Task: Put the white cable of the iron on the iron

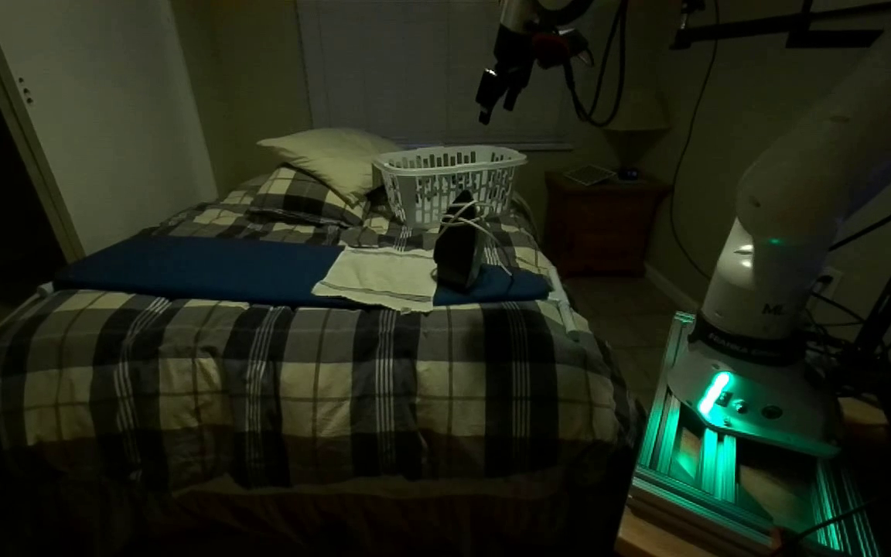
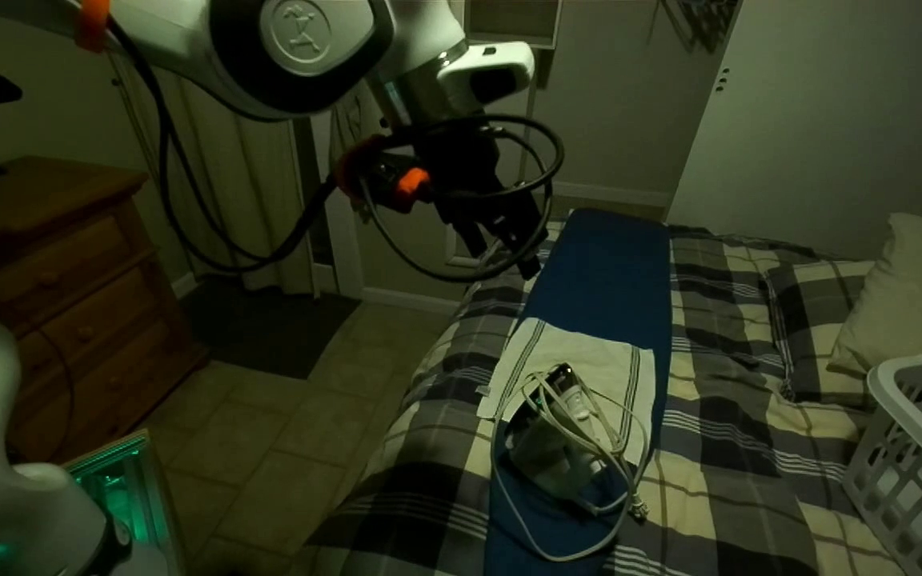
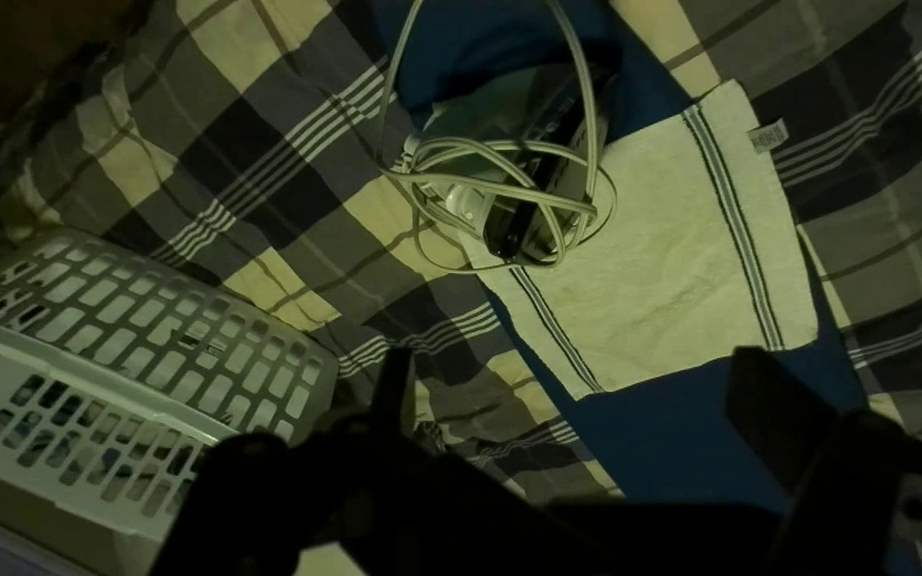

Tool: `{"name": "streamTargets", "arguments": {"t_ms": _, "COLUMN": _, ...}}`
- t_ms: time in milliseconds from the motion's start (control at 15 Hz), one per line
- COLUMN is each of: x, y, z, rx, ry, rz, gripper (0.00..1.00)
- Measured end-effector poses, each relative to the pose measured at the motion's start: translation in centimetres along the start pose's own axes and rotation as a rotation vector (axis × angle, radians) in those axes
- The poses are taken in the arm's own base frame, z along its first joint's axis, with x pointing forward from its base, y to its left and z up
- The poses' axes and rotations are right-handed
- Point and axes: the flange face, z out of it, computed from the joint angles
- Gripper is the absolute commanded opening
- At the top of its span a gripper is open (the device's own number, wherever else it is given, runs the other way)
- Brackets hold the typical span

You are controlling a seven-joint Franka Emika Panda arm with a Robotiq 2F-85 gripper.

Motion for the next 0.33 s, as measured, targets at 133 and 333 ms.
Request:
{"name": "streamTargets", "arguments": {"t_ms": 133, "x": 0.01, "y": -0.08, "z": 0.14, "rx": 0.001, "ry": -0.003, "rz": -0.003, "gripper": 1.0}}
{"name": "streamTargets", "arguments": {"t_ms": 333, "x": 0.02, "y": -0.16, "z": 0.36, "rx": 0.001, "ry": -0.007, "rz": -0.004, "gripper": 1.0}}
